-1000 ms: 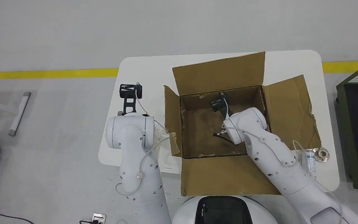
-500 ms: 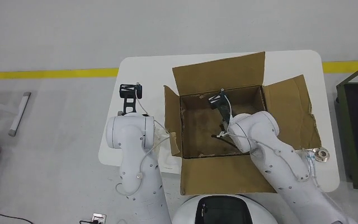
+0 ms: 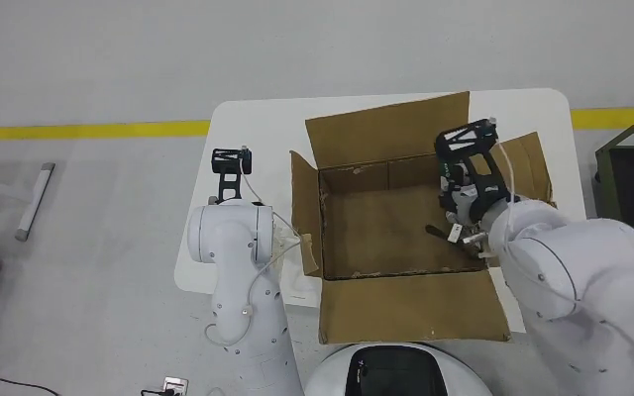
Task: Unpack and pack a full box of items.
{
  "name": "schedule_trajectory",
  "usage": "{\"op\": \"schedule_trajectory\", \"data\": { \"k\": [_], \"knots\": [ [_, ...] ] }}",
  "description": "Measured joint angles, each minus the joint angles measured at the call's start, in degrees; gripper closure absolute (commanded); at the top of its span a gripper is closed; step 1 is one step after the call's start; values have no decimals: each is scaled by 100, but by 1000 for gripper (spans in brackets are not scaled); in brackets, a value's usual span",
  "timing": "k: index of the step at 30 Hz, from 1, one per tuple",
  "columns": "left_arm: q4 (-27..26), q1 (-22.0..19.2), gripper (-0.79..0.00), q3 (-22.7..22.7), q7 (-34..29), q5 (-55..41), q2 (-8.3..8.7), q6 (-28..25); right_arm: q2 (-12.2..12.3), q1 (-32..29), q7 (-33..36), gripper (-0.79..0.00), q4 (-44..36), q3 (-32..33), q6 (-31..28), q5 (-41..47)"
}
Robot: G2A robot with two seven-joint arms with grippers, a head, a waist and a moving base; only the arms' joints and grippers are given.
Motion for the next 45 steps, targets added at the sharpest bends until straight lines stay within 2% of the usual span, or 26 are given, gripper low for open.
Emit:
{"op": "schedule_trajectory", "data": {
  "k": [12,18,23,27,32,40,45],
  "knots": [
    [0,0,-785,0,0,0,0,0,120,-268,-406,0,-159,2361,-160,1013],
    [0,0,-785,0,0,0,0,0,196,-695,-491,0,-159,3679,-350,1714],
    [0,0,-785,0,0,0,0,0,244,-1162,-312,0,-159,4381,-401,1961],
    [0,0,-785,0,0,0,0,0,265,-1597,-95,0,-159,4425,-370,1937],
    [0,0,-785,0,0,0,0,0,267,-2048,-106,0,62,3955,-197,1745],
    [0,0,-785,0,0,0,0,0,313,-1820,-386,0,1209,3188,-227,1869],
    [0,0,-785,0,0,0,0,0,349,-1692,-394,0,1468,2883,-250,1868]
  ]
}}
